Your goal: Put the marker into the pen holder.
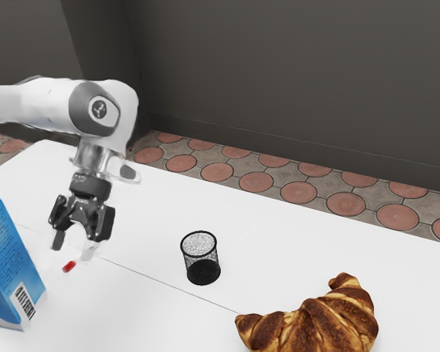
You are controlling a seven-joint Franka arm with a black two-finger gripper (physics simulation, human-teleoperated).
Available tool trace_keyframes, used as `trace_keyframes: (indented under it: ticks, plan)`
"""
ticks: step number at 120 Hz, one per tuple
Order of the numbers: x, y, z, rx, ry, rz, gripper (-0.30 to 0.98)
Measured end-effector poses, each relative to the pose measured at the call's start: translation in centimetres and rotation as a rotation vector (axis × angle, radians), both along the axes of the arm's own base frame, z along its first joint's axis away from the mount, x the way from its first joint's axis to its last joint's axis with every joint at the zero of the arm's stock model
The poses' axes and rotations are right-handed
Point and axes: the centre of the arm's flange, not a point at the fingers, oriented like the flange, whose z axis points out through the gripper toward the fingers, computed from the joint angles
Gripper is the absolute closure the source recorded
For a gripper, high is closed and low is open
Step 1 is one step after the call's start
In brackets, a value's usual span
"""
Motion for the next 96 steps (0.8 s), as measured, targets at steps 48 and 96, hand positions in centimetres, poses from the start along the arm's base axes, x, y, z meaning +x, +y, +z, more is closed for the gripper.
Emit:
trace_keyframes:
  ticks: [48,96]
  plan:
    - [9.1,10.5,-7.3,0.175,-0.626,0.045,0.52]
    - [8.6,12.9,-12.1,0.204,-0.743,0.031,0.51]
